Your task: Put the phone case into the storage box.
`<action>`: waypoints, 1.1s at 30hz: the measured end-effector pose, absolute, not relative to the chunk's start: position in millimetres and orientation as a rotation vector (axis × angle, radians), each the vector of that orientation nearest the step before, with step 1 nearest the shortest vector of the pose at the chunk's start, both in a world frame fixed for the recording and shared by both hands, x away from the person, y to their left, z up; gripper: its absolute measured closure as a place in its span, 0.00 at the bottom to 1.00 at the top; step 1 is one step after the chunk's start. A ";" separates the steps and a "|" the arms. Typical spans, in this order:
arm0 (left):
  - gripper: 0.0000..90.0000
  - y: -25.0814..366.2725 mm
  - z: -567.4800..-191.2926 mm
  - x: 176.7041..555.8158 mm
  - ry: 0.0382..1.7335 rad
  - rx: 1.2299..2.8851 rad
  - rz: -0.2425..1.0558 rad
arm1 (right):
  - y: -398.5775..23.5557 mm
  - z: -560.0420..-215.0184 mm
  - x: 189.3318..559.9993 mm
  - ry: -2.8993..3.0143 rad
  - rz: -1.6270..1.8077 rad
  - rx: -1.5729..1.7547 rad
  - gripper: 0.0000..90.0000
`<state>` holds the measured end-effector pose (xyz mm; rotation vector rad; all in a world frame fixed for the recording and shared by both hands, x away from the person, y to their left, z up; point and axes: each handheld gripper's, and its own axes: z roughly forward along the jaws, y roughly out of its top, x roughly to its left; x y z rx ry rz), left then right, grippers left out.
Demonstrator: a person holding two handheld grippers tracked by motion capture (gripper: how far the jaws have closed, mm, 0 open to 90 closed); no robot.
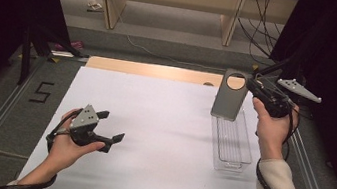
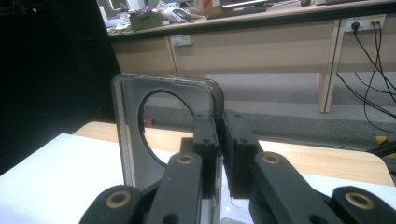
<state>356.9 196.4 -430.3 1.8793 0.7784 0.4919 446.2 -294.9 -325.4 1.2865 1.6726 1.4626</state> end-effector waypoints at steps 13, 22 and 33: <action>0.08 196.1 -430.7 357.1 0.779 1.879 0.490 | -298.4 -324.4 445.9 1.661 1.444 1.284 0.95; 0.08 195.9 -431.0 357.2 0.779 1.880 0.489 | -301.0 -324.1 446.1 1.649 1.440 1.284 0.95; 0.08 196.2 -430.7 357.3 0.779 1.878 0.489 | -303.6 -323.9 446.5 1.639 1.426 1.283 0.95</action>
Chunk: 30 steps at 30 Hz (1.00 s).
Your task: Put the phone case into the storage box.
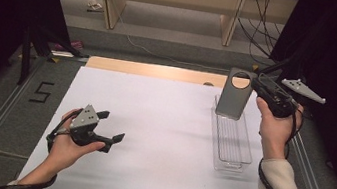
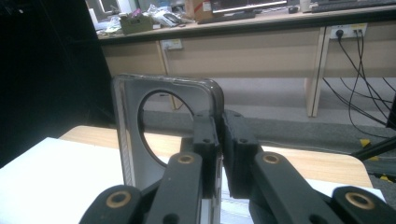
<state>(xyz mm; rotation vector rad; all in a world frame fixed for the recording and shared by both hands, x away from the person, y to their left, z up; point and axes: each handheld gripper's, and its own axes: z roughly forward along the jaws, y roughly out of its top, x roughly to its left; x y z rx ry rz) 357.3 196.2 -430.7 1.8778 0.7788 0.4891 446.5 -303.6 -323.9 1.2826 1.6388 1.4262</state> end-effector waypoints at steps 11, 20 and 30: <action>0.08 196.4 -430.5 357.1 0.779 1.876 0.492 | -306.0 -324.3 447.0 1.630 1.411 1.278 0.95; 0.08 196.5 -430.4 357.1 0.779 1.876 0.493 | -308.2 -326.2 448.6 1.627 1.395 1.281 0.95; 0.08 196.7 -430.0 357.0 0.780 1.875 0.497 | -309.1 -327.7 449.9 1.627 1.381 1.273 0.95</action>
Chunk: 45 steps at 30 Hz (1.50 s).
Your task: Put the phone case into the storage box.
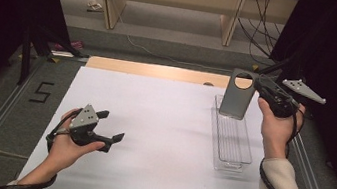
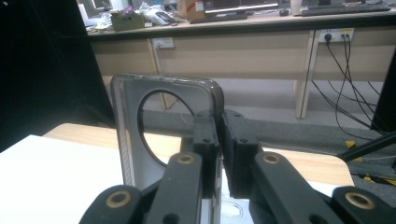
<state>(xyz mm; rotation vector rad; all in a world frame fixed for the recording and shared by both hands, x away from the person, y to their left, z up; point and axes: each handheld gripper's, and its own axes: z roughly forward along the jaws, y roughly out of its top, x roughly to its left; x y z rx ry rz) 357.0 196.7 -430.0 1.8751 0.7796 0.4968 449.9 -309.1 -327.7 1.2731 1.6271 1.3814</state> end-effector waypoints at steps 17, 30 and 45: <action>0.08 196.8 -430.2 357.2 0.780 1.875 0.496 | -311.5 -327.8 452.2 1.617 1.367 1.264 0.95; 0.08 196.6 -430.2 357.3 0.779 1.875 0.496 | -312.9 -328.1 456.8 1.610 1.355 1.251 0.95; 0.08 196.5 -430.2 357.3 0.780 1.873 0.496 | -313.0 -328.4 461.1 1.609 1.345 1.243 0.95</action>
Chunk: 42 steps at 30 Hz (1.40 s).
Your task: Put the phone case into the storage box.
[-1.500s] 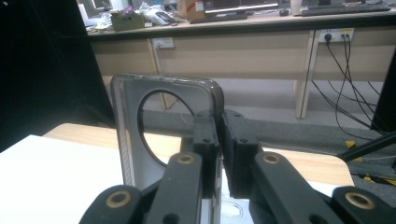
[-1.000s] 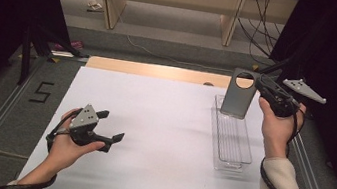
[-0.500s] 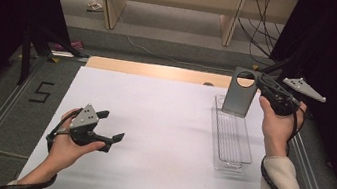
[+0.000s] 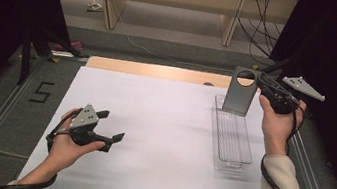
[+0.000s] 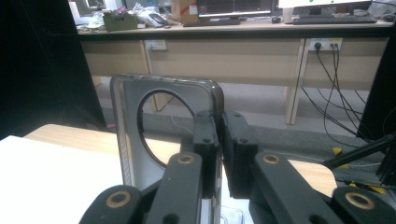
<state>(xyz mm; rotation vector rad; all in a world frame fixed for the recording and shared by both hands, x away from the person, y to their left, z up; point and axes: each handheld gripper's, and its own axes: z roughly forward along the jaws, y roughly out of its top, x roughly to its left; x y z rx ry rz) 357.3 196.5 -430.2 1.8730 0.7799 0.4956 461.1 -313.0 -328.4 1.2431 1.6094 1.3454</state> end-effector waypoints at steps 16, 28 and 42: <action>0.08 197.0 -429.8 357.5 0.782 1.868 0.494 | -312.4 -329.0 465.2 1.612 1.337 1.234 0.95; 0.08 196.7 -430.3 357.7 0.782 1.871 0.493 | -310.3 -331.7 470.9 1.620 1.328 1.228 0.95; 0.08 197.0 -429.9 357.7 0.782 1.870 0.497 | -309.1 -334.9 475.7 1.619 1.315 1.221 0.94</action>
